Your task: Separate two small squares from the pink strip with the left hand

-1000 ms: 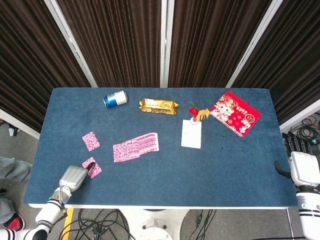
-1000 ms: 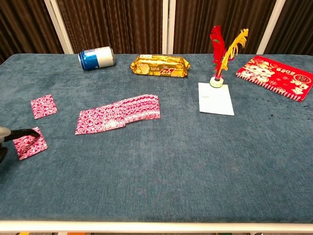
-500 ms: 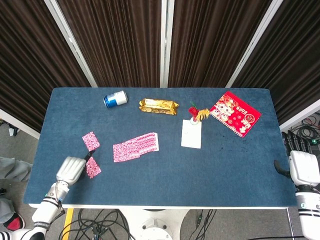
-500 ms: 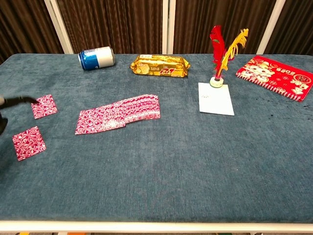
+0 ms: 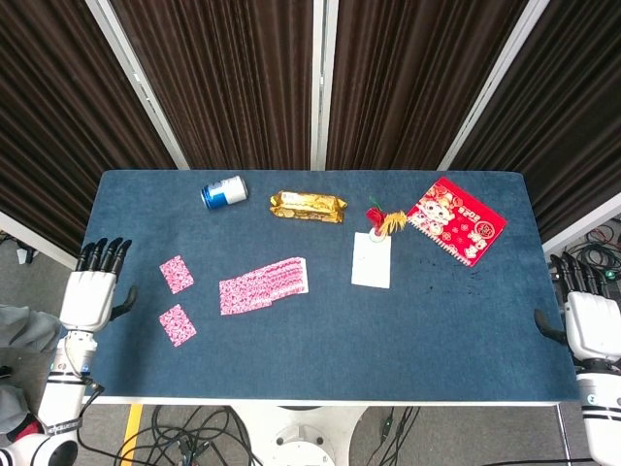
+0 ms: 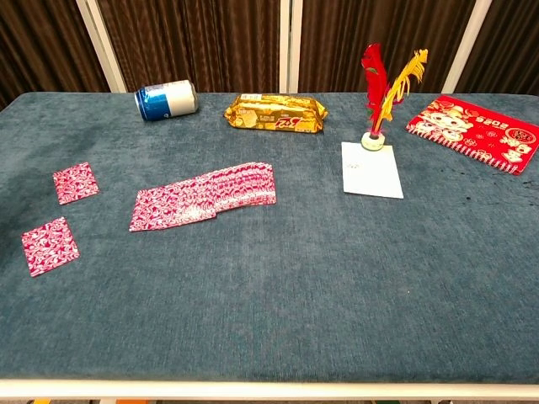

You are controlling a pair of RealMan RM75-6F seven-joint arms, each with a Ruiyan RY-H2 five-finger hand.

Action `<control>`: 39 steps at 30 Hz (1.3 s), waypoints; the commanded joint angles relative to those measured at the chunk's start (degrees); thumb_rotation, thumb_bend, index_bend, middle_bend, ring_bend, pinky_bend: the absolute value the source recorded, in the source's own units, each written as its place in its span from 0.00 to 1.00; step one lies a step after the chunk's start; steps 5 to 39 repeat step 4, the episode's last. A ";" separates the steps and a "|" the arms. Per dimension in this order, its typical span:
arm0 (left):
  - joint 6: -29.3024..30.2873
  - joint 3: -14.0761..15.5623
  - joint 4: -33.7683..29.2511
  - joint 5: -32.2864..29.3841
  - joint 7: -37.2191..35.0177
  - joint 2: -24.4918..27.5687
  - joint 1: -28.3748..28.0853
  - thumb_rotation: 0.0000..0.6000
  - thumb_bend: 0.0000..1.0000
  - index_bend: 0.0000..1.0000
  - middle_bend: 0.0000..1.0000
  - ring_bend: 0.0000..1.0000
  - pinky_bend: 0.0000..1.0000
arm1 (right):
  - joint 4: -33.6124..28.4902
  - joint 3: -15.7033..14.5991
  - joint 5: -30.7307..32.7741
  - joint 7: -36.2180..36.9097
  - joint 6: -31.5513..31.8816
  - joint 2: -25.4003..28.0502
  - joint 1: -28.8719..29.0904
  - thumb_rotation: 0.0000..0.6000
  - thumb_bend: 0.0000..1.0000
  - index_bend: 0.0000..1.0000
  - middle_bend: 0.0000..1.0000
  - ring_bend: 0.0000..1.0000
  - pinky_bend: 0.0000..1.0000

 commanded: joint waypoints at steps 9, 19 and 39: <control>-0.34 -0.33 1.47 0.95 -1.90 0.44 1.61 0.35 0.19 0.07 0.00 0.00 0.01 | 0.02 0.13 -0.08 0.13 0.28 -0.31 -0.03 1.00 0.27 0.00 0.00 0.00 0.00; -0.34 -0.33 1.47 0.95 -1.90 0.44 1.61 0.35 0.19 0.07 0.00 0.00 0.01 | 0.02 0.13 -0.08 0.13 0.28 -0.31 -0.03 1.00 0.27 0.00 0.00 0.00 0.00; -0.34 -0.33 1.47 0.95 -1.90 0.44 1.61 0.35 0.19 0.07 0.00 0.00 0.01 | 0.02 0.13 -0.08 0.13 0.28 -0.31 -0.03 1.00 0.27 0.00 0.00 0.00 0.00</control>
